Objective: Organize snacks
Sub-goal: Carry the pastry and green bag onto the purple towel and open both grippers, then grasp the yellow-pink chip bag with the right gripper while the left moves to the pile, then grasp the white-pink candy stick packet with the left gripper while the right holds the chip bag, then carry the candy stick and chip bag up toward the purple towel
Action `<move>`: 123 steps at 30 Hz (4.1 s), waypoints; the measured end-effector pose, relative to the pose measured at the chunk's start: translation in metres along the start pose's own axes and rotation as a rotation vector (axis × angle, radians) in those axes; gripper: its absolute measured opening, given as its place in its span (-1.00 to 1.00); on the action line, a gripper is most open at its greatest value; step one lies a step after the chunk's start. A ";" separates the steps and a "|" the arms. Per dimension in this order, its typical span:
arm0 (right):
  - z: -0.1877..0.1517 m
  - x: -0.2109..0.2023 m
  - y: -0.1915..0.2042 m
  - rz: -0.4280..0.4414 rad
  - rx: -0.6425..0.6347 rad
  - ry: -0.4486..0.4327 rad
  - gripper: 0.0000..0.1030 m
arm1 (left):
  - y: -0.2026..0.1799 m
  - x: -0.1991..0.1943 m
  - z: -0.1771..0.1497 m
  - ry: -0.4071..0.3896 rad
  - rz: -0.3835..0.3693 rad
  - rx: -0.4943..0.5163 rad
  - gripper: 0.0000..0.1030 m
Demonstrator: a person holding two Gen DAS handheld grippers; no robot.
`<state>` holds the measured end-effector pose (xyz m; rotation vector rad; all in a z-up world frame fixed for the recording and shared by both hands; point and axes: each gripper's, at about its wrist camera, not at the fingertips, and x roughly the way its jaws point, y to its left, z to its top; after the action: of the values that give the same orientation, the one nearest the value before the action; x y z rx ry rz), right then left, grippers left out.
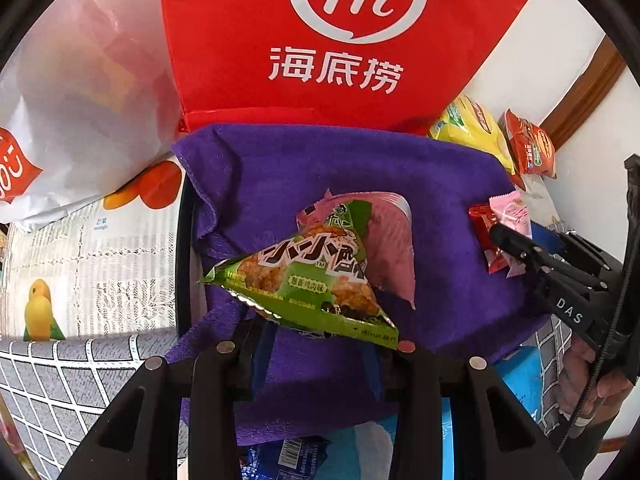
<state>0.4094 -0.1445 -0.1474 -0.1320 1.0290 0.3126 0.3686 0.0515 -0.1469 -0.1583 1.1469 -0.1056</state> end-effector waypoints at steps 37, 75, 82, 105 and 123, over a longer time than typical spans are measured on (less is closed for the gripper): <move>-0.071 -0.161 -0.012 -0.132 0.143 -0.175 0.49 | -0.051 -0.120 -0.029 -0.254 0.005 0.095 0.48; -0.189 -0.106 0.096 0.055 0.122 0.014 0.42 | 0.046 -0.132 -0.207 -0.165 0.060 -0.005 0.48; -0.197 -0.104 0.095 0.069 0.075 0.032 0.08 | 0.025 -0.120 -0.210 -0.154 0.018 0.060 0.48; -0.230 -0.142 0.023 0.042 0.180 -0.057 0.05 | -0.029 -0.055 -0.210 -0.109 0.030 0.346 -0.21; -0.241 -0.144 0.028 0.049 0.186 -0.073 0.04 | 0.019 -0.090 -0.233 -0.143 -0.113 0.084 -0.62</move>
<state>0.1344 -0.2072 -0.1458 0.0722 0.9846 0.2632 0.1192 0.0680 -0.1628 -0.1534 0.9886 -0.2387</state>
